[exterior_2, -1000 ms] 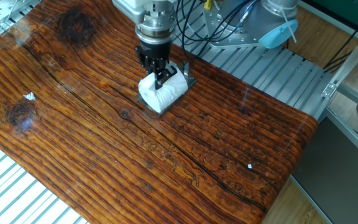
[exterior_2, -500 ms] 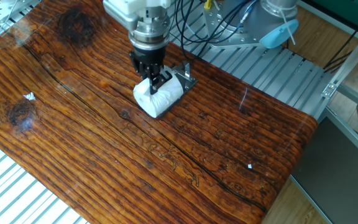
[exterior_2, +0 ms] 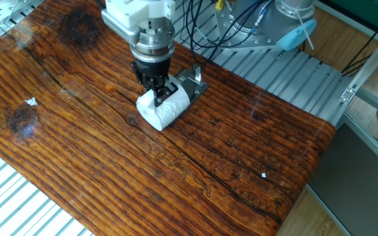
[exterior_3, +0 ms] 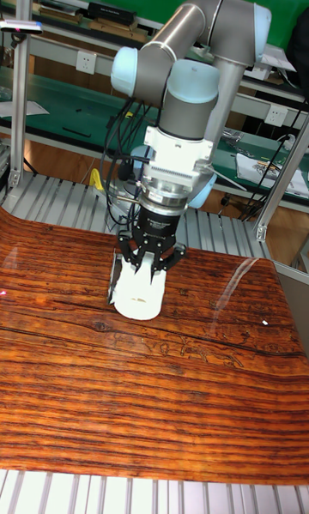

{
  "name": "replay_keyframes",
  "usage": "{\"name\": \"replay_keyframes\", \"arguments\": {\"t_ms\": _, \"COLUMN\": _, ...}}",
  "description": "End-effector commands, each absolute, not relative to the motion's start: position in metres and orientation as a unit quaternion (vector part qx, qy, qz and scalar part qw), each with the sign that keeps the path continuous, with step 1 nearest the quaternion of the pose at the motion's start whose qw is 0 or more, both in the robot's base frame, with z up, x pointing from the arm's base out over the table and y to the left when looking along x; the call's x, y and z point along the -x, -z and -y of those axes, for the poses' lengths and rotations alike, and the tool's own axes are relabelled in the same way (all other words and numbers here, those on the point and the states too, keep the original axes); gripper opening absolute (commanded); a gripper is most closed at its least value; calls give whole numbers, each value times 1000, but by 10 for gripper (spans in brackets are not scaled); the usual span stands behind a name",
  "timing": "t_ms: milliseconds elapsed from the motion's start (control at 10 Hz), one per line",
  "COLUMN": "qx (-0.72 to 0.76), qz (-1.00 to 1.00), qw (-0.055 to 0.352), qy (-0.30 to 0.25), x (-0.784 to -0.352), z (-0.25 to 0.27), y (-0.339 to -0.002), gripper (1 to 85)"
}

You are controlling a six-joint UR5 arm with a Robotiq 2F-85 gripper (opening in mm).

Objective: Take the roll of paper down from the shelf

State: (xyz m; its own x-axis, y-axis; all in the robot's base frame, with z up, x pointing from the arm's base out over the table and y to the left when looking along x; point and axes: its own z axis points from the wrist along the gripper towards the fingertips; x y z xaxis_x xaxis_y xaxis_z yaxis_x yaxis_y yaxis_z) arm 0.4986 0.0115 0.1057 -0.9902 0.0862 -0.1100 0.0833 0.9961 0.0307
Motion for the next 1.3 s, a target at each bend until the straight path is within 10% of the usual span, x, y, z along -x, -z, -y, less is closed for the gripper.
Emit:
{"name": "replay_keyframes", "arguments": {"t_ms": 0, "qx": -20, "qz": -998, "qw": 62, "qy": -11, "x": -510, "z": -15, "y": -108, "gripper": 10}}
{"name": "replay_keyframes", "arguments": {"t_ms": 1200, "qx": -55, "qz": -996, "qw": 74, "qy": -18, "x": -516, "z": -16, "y": -111, "gripper": 10}}
